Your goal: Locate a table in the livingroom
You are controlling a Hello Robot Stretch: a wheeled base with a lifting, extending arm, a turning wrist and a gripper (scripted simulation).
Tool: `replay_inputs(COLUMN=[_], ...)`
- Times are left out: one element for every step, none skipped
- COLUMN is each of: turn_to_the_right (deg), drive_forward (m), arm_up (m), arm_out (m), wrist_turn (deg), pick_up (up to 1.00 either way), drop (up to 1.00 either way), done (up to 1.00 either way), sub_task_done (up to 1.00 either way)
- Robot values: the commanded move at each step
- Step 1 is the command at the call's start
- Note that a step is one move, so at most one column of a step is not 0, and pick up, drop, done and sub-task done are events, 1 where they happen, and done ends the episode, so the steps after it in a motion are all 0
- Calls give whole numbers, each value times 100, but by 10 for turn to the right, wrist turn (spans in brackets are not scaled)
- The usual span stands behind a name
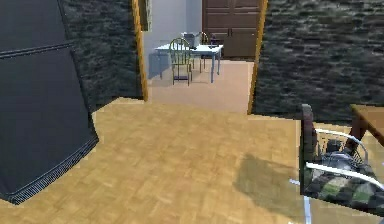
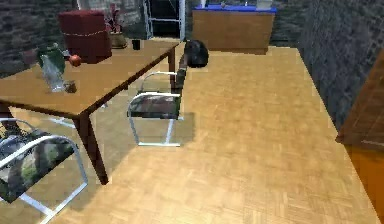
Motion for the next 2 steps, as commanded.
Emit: replay_inputs(turn_to_the_right=[0,0], drive_forward=[90,100], arm_up=[0,0], arm_out=[0,0], wrist_turn=[0,0], pick_up=[0,0], drop=[0,0], done=[0,0], sub_task_done=[0,0])
